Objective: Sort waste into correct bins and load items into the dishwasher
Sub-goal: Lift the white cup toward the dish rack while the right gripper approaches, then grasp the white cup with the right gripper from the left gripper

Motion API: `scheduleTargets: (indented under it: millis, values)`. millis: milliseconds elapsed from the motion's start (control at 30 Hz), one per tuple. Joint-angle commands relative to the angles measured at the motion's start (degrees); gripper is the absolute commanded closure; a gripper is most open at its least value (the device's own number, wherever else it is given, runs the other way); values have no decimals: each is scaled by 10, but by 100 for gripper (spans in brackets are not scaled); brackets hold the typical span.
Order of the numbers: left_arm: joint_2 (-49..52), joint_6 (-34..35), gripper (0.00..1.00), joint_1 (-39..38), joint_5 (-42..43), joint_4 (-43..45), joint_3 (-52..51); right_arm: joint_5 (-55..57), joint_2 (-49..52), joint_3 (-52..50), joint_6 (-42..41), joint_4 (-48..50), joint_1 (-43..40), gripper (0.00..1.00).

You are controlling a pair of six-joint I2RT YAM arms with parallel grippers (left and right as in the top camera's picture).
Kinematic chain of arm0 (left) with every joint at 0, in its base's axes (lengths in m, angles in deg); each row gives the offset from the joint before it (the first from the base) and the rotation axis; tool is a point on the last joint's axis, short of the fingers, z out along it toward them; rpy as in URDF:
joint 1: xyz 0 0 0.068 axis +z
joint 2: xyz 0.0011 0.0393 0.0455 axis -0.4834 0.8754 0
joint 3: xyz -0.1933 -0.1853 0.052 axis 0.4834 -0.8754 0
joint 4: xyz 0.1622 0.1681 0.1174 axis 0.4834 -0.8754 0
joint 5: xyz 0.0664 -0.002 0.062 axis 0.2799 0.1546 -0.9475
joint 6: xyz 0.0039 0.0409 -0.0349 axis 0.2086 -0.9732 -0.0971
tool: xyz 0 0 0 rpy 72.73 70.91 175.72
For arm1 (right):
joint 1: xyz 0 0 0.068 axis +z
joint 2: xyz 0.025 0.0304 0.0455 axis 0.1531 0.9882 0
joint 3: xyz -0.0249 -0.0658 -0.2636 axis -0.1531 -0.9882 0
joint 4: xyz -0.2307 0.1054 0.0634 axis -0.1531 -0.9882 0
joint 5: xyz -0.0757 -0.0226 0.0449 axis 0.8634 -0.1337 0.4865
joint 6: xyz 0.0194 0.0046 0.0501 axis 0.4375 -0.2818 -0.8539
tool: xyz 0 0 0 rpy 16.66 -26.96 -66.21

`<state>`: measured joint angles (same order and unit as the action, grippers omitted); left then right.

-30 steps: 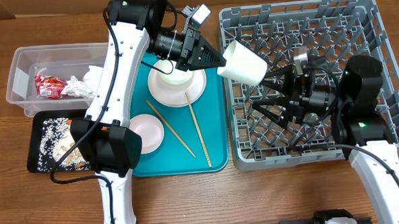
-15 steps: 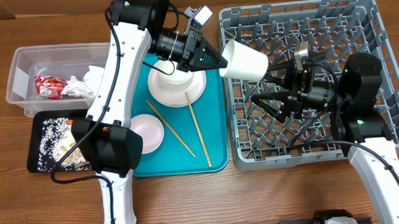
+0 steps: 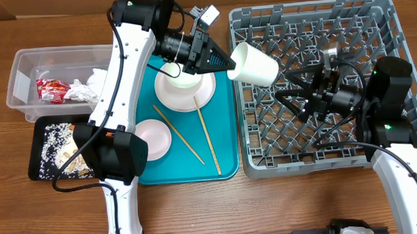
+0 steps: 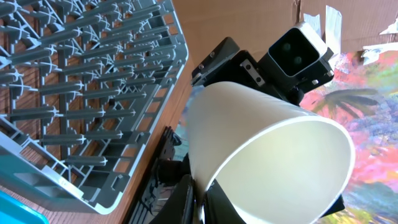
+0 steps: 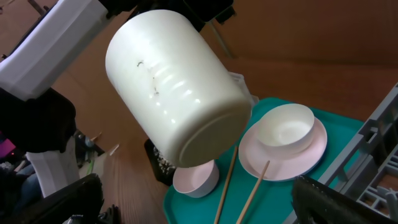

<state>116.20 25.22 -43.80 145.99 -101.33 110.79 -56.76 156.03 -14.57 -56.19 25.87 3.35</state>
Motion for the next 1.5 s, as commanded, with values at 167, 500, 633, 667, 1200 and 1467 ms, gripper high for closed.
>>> scheduleTargets:
  millis: [167, 500, 633, 667, 1200, 1467]
  values:
    - [-18, 26, 91, -24, 8, -2, 8, -1, 1, 8, 5, 0, -1, 0]
    - [-18, 34, 96, -35, 29, -2, 8, -4, 1, 8, 18, 1, -1, 0]
    - [-18, 34, 96, -38, 28, -2, 8, -19, 1, 8, 22, 10, -1, 0]
    - [-18, 34, 96, -41, 28, -2, 8, -23, 1, 8, 26, 11, 0, 0]
    - [-18, 35, 96, -54, -4, -2, 8, -53, 1, 8, 34, 65, 28, 14]
    - [-18, 35, 96, -54, -20, -2, 8, -53, 1, 8, 34, 66, 28, 28]
